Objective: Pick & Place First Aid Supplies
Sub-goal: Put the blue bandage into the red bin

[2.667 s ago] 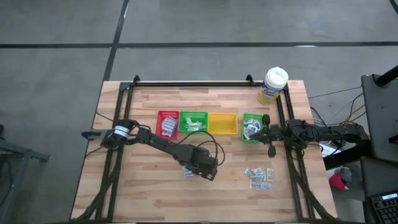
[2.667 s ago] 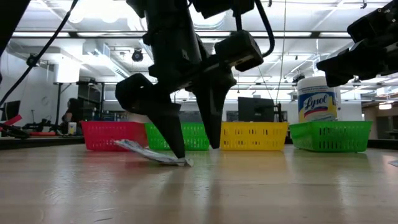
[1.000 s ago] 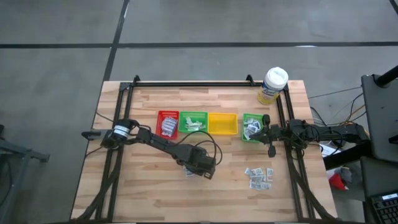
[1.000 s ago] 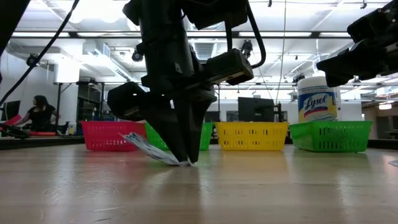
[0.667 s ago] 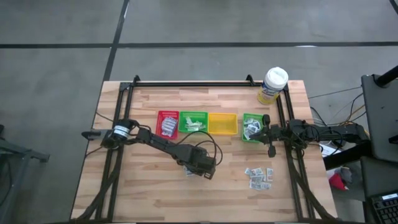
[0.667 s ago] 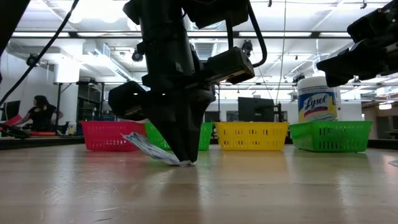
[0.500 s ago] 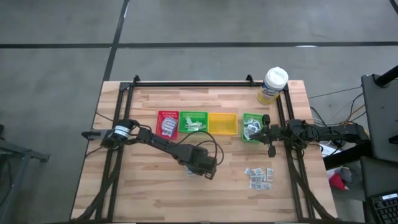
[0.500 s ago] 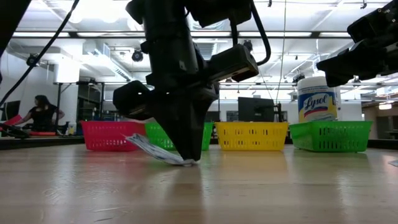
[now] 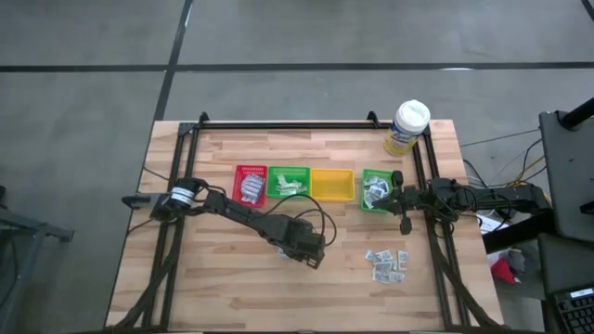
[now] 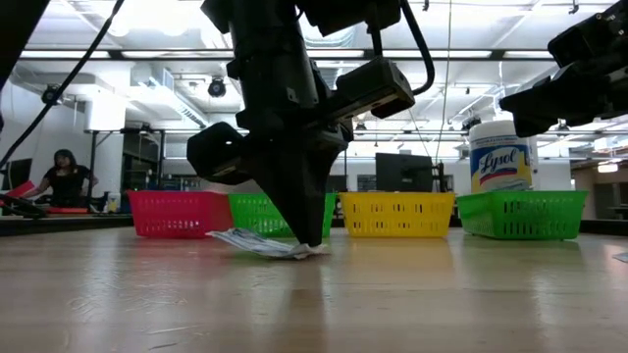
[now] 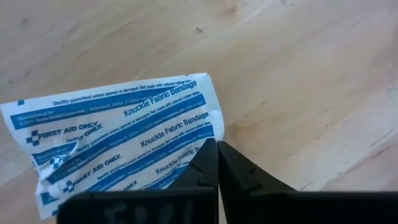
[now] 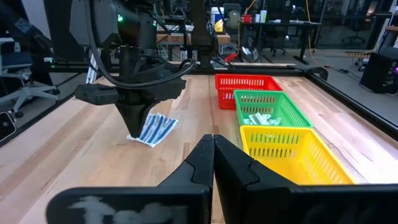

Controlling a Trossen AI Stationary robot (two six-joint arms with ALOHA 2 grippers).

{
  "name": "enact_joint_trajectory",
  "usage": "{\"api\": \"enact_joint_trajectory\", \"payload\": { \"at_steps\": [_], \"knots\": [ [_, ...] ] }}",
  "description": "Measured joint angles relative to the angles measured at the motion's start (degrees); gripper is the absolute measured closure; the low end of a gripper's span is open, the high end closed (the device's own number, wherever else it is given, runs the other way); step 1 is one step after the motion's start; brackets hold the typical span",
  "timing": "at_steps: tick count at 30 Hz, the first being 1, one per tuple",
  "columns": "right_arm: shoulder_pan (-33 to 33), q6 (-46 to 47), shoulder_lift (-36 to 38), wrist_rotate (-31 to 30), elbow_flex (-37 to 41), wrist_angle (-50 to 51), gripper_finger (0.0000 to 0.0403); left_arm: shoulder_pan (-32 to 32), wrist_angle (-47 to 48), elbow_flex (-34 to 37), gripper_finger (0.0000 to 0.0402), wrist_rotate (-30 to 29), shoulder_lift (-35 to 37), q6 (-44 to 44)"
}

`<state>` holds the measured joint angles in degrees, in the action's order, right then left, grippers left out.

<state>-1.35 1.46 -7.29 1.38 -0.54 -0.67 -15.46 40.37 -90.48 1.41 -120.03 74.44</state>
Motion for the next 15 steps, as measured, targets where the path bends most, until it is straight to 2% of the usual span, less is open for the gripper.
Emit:
{"api": "enact_joint_trajectory", "payload": {
  "at_steps": [10,15],
  "knots": [
    [0.0,0.0,0.0,0.0,0.0,0.0,0.0394,0.0,0.5,-1.4,0.0401,0.2,0.0,-2.3],
    [0.0,-0.1,0.0,0.0,0.0,0.0,0.0394,0.0,3.9,-2.9,0.0401,0.2,0.1,-2.4]
  ]
}}
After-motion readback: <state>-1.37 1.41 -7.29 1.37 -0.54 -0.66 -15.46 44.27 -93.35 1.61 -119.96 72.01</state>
